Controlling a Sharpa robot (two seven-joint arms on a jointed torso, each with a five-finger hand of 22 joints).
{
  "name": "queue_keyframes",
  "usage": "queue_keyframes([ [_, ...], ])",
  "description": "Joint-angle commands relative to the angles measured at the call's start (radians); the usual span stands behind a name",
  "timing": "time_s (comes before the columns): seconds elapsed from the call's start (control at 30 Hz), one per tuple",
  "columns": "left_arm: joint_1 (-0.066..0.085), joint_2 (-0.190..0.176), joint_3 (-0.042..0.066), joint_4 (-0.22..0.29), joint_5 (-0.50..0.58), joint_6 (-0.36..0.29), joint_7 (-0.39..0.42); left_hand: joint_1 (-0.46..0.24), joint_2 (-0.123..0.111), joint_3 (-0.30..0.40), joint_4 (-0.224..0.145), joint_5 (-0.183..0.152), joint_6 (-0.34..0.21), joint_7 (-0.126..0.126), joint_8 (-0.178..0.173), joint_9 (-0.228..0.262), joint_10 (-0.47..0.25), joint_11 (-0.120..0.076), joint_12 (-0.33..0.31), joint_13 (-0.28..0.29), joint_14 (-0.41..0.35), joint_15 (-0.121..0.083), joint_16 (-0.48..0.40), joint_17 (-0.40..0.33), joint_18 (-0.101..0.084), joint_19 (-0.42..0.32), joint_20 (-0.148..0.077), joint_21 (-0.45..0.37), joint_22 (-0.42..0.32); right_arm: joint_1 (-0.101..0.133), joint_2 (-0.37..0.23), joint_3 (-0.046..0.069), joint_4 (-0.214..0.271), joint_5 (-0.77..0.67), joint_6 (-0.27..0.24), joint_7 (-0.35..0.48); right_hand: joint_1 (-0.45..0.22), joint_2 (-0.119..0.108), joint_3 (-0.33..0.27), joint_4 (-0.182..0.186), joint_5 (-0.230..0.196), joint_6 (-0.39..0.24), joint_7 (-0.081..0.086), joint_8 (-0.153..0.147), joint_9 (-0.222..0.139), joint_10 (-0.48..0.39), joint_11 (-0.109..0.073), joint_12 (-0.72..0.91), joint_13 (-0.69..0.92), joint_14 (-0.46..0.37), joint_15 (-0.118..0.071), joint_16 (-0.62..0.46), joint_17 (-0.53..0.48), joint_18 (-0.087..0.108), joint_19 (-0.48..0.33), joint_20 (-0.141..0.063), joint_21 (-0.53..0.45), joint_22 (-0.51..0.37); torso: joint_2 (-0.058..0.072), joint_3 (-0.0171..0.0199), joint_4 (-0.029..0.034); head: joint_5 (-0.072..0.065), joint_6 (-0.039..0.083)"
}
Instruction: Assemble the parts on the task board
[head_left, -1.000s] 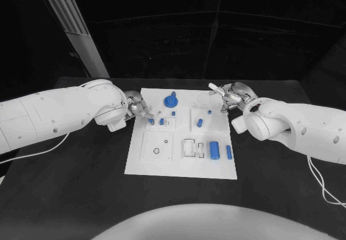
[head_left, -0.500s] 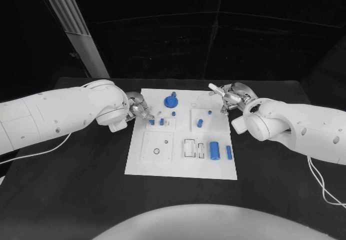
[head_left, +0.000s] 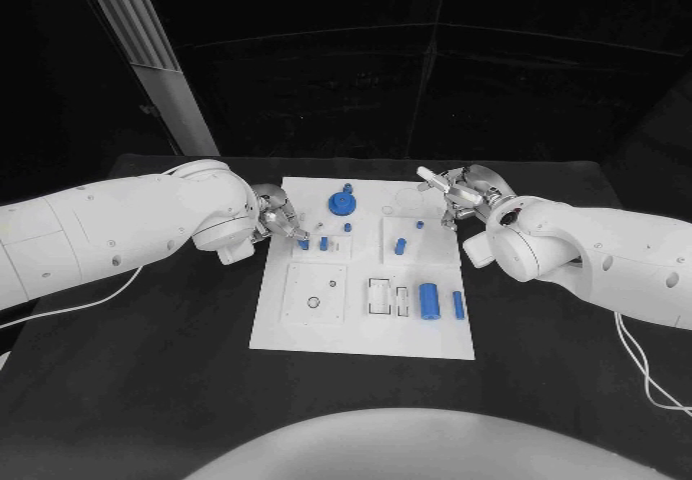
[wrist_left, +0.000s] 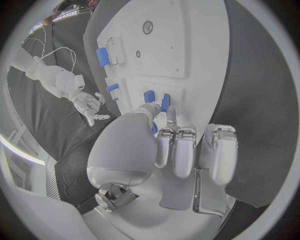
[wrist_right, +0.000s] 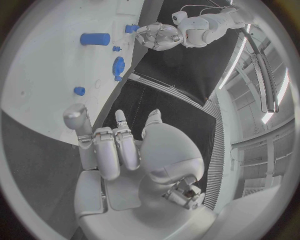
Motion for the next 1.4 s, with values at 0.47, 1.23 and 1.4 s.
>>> queue_keyframes([
  [0.47, 0.0, -0.002, 0.0, 0.002, 0.001, -0.004, -0.007, -0.003, 0.016, 0.002, 0.014, -0.001, -0.004, -0.005, 0.005, 0.002, 0.104, 0.001, 0.001, 0.263, 0.107, -0.004, 0.003, 0.263, -0.007, 0.106, -0.007, 0.004, 0.263, 0.002, 0.0, 0.0, 0.0, -0.001, -0.006, 0.01, 0.005, 0.003, -0.004, 0.0, 0.005, 0.001, 0.02, 0.004, -0.001, 0.104, -0.007, 0.003, 0.26, 0.106, -0.004, 0.002, 0.264, 0.008, 0.002, -0.006, -0.004, 0.076, 0.0, -0.0004, -0.0004, -0.001, -0.002],
  [1.23, -0.001, -0.001, 0.0, 0.0, 0.001, -0.008, 0.005, 0.003, 0.018, 0.005, 0.014, 0.004, -0.006, -0.005, 0.007, 0.004, 0.104, 0.0, 0.001, 0.263, 0.107, -0.004, 0.003, 0.263, -0.007, 0.106, -0.007, 0.004, 0.263, 0.001, 0.001, 0.0, -0.002, -0.002, -0.007, 0.009, 0.005, 0.003, -0.005, 0.001, 0.005, 0.001, 0.02, 0.005, -0.001, 0.104, -0.007, 0.003, 0.26, 0.106, -0.004, 0.002, 0.264, 0.008, 0.001, -0.006, -0.006, 0.076, 0.0, 0.0004, -0.0003, -0.001, -0.002],
  [1.4, -0.002, 0.002, 0.0, -0.002, 0.001, 0.002, -0.001, 0.004, 0.019, 0.006, 0.016, 0.006, -0.006, -0.005, 0.008, 0.004, 0.104, 0.001, 0.001, 0.263, 0.107, -0.004, 0.003, 0.263, -0.007, 0.106, -0.007, 0.004, 0.263, 0.001, 0.001, 0.0, -0.001, -0.002, -0.006, 0.01, 0.005, 0.003, -0.005, 0.001, 0.005, 0.001, 0.02, 0.005, -0.001, 0.104, -0.007, 0.003, 0.26, 0.106, -0.004, 0.002, 0.264, 0.008, 0.001, -0.006, -0.006, 0.076, 0.0, 0.0, -0.0007, -0.001, -0.002],
])
